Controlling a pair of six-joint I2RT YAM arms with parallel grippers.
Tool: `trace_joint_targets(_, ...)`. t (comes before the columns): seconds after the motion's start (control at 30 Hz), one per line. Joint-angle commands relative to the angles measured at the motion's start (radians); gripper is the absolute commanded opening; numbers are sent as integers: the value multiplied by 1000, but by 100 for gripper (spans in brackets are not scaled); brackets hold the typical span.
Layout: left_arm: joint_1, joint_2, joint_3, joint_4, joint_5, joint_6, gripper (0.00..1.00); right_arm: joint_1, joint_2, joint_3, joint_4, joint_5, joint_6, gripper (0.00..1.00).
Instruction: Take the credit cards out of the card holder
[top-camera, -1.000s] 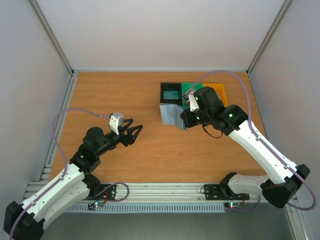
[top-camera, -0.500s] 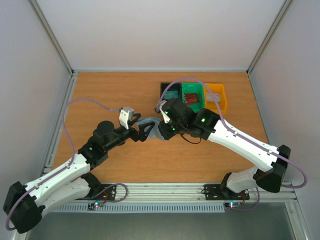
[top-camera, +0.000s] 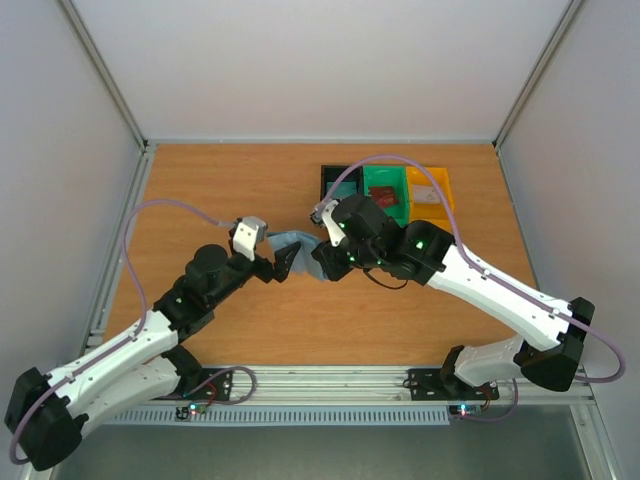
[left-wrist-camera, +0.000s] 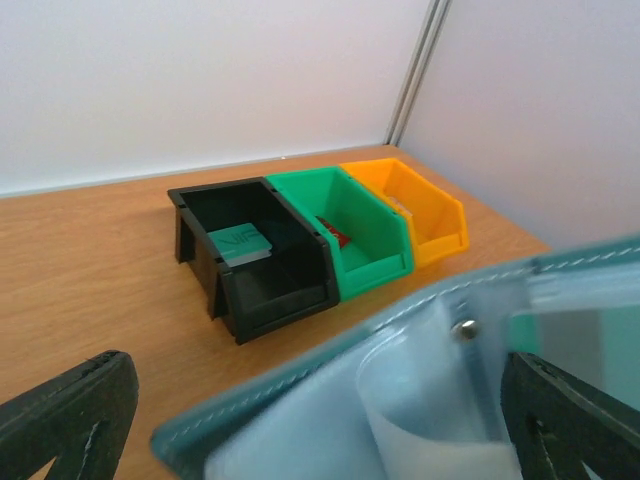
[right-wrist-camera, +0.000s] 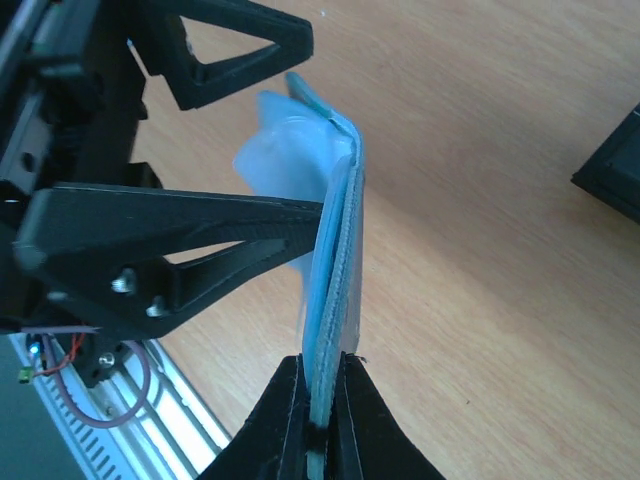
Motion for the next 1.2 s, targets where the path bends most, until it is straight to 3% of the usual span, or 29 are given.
trace_joint_targets(0.0, 9, -7, -29, 6, -82, 86, 99, 2, -56, 7, 100, -132, -38, 1)
trace_joint_targets(0.2, 76, -17, -46, -33, -87, 90, 99, -46, -140, -46, 110, -295, -95, 1)
trace_joint_targets(0.4, 116, -61, -56, -59, -1, 43, 99, -290, -227, -165, 176, -513, -54, 1)
trace_joint_targets(0.5, 129, -89, -36, -43, 40, 67, 99, -351, -211, -163, 155, -437, -25, 1)
trace_joint_targets(0.67, 185, -122, 42, 9, 28, 148, 99, -378, -126, -84, 14, -122, 48, 1)
trace_joint_targets(0.73, 199, -139, 60, 37, 102, 147, 99, -374, -92, -49, -29, -26, 59, 1)
trace_joint_targets(0.77, 200, -148, 59, 68, 203, 147, 99, -365, -77, -31, -46, 16, 59, 1)
trace_joint_targets(0.83, 196, -142, 58, 141, 480, 105, 93, -323, -35, 7, -74, 117, 54, 1)
trace_joint_targets(0.9, 121, -108, 75, 160, 633, 6, 89, -266, 2, 40, -75, 169, 48, 1)
trace_joint_targets(1.0, -6, -41, 76, 148, 667, -93, 77, -198, 58, 78, -63, 146, 48, 1)
trace_joint_targets(1.07, -42, 3, 66, 184, 617, -147, 67, -166, 80, 83, -37, 110, 46, 1)
trace_joint_targets(1.17, -47, 40, 62, 189, 496, -226, 44, -138, 82, 72, 11, -7, 26, 1)
